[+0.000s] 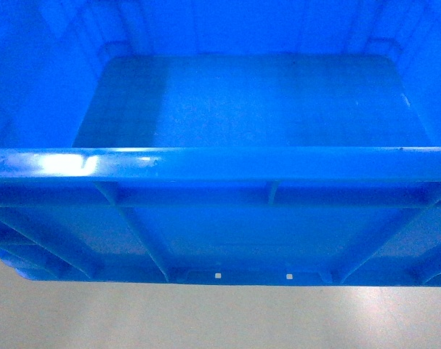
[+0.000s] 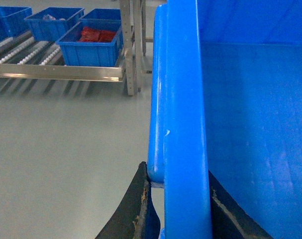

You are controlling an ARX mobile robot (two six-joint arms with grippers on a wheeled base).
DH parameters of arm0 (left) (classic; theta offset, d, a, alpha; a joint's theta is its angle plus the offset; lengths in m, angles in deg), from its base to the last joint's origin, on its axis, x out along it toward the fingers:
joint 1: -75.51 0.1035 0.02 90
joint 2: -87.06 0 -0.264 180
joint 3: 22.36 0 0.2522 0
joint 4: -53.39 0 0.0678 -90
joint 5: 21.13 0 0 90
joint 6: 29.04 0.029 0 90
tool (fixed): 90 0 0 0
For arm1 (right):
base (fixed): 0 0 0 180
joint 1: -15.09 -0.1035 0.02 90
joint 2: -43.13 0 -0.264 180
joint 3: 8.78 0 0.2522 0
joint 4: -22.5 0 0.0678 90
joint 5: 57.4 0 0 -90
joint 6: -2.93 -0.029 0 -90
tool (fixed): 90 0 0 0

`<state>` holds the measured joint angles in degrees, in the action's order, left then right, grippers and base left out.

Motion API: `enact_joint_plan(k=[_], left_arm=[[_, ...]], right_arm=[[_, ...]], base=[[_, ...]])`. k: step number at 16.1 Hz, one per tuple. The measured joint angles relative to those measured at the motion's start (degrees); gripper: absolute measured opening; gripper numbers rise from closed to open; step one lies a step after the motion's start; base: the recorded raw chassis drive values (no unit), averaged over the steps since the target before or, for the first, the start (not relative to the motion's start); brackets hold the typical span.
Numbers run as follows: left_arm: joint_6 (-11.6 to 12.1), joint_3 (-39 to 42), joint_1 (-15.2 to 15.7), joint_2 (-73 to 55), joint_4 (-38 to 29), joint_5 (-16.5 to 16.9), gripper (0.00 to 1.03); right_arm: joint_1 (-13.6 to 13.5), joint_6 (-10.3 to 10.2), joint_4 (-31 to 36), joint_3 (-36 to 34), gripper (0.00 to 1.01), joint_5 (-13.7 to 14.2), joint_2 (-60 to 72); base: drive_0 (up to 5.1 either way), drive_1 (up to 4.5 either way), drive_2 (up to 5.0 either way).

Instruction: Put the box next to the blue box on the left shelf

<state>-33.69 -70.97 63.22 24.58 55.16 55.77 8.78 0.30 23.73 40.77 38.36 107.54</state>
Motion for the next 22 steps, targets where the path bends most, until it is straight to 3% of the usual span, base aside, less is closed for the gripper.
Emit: enact_joint_plan(k=[22], left_arm=[[0.0,0.1,0.0,0.0,-0.1,-0.1,0.18]], right_arm=[[0.0,0.1,0.1,0.0,0.21,0.0,0.0]], base=[[0.0,4.05,-4.1]])
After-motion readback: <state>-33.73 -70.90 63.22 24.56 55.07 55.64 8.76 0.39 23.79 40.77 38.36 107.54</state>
